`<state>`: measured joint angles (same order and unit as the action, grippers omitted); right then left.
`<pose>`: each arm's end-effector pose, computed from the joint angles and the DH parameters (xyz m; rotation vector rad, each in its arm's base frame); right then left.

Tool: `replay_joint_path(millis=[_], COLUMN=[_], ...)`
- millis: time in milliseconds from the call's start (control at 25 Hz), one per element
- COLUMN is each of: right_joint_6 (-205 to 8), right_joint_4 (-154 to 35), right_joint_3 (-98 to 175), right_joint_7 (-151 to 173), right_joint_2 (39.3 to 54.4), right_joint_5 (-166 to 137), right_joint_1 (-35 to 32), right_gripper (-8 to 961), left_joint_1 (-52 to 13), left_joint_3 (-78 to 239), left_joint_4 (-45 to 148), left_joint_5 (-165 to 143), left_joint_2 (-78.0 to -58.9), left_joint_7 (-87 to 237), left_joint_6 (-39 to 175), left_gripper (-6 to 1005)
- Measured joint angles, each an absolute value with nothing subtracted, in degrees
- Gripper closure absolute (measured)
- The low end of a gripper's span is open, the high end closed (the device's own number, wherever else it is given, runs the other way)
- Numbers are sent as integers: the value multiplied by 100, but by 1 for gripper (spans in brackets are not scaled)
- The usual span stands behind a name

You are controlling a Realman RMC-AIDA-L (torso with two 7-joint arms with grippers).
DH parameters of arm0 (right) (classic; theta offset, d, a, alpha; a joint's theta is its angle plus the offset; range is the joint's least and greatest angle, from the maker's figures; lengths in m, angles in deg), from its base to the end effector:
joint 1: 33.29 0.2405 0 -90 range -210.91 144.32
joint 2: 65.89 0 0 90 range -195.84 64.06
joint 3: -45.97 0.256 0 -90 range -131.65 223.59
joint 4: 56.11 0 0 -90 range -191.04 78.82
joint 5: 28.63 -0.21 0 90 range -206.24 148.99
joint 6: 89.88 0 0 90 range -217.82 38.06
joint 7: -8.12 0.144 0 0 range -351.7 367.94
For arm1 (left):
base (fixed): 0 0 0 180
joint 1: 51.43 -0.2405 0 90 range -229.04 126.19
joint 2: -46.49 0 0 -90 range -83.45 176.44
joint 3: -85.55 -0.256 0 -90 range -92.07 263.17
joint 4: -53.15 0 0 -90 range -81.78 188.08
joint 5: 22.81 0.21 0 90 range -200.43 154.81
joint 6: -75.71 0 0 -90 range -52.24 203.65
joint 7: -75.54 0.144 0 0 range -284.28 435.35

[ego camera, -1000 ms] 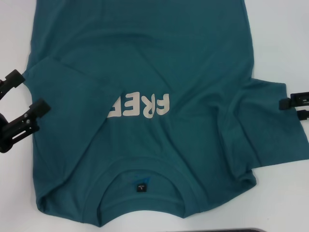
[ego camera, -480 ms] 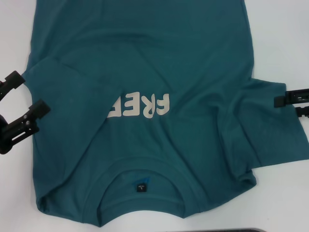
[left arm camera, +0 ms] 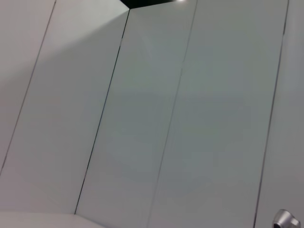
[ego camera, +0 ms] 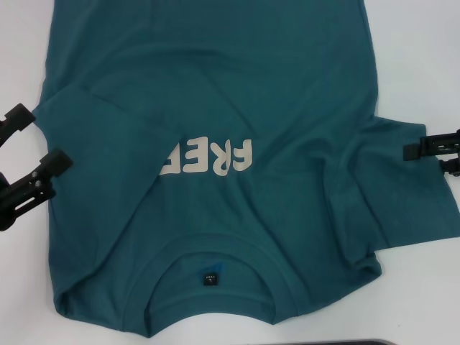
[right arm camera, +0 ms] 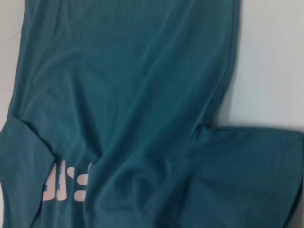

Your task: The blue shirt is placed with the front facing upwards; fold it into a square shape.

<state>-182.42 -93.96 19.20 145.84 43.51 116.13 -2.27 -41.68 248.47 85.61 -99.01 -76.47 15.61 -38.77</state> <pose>0.3470 0.3121 0.0699 -2.0926 2.0458 0.2479 -0.3149 0.1937 0.0353 -2.2077 -0.5341 -1.2678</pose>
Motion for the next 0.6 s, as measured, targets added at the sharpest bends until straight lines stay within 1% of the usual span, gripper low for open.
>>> replay_joint_path(millis=[160,320,600], right_joint_6=[-18132,-18134,-18157], right_joint_4=[-9542,-9611,-9632], right_joint_3=[1800,1752,1774], right_joint_7=[14549,14527,14553], right_joint_2=[4456,4470,4456], right_joint_5=[11652,11628,11594], right_joint_1=[-227,-221,-233], right_gripper=[96,96,352], left_joint_1=[-4180,-4204,-4238], left_joint_3=[24905,24927,24930], left_joint_4=[8558,8560,8555], left_joint_5=[-9901,-9901,-9901], left_joint_2=[-7647,-7646,-7646], left_joint_7=[1561,1560,1560], left_joint_6=[-3945,-3994,-4010], left_gripper=[66,65,65])
